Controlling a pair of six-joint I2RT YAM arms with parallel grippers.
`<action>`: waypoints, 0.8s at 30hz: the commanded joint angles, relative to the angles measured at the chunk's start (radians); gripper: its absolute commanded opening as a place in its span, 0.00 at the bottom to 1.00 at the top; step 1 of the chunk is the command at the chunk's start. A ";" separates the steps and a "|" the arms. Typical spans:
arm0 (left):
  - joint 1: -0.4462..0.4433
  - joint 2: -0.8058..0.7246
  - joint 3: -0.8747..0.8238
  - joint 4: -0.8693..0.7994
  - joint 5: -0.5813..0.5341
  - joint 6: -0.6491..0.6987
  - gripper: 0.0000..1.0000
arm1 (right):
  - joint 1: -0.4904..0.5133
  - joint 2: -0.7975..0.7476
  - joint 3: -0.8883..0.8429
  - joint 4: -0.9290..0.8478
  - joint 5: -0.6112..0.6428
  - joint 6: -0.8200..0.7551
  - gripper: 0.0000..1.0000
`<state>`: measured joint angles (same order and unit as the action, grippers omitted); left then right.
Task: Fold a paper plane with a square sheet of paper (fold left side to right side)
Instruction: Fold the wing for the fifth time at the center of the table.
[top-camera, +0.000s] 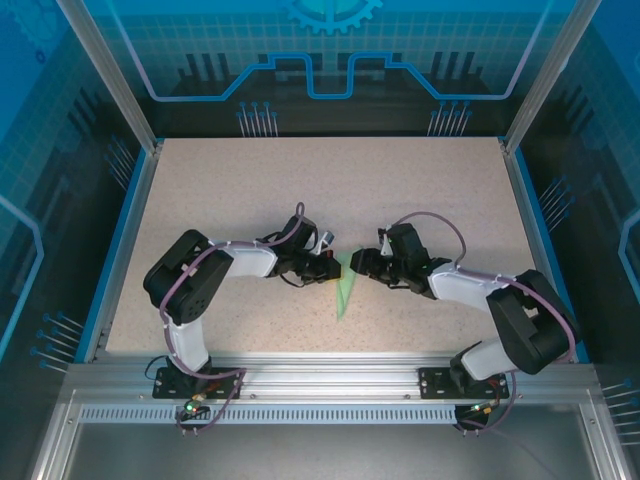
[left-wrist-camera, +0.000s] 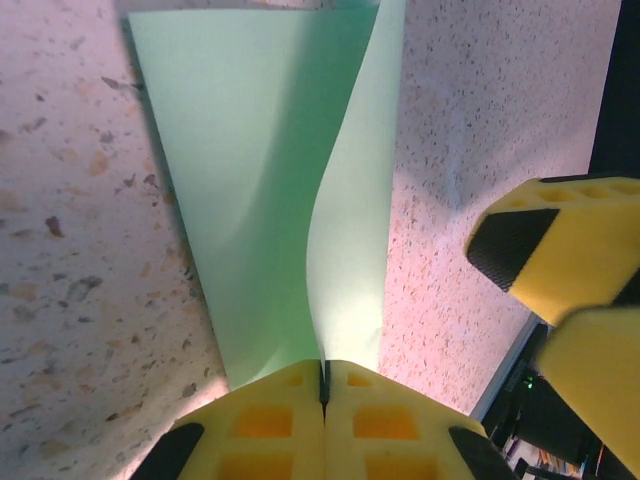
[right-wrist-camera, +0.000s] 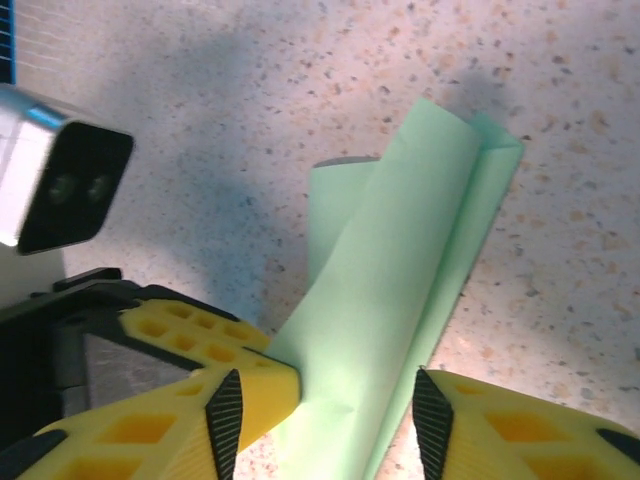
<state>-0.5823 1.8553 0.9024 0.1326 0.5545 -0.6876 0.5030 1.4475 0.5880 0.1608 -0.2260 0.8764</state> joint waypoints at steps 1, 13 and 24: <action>0.014 0.024 0.028 -0.037 -0.002 0.057 0.04 | -0.006 -0.001 0.028 -0.029 -0.029 -0.002 0.55; 0.022 0.035 0.035 -0.028 -0.006 0.064 0.04 | 0.005 0.137 0.116 -0.034 -0.030 0.031 0.59; 0.030 0.036 0.030 -0.029 -0.019 0.061 0.04 | 0.012 0.179 0.135 -0.075 0.008 0.053 0.59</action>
<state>-0.5652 1.8809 0.9089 0.1234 0.5529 -0.6510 0.5056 1.6218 0.7071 0.1249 -0.2409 0.9173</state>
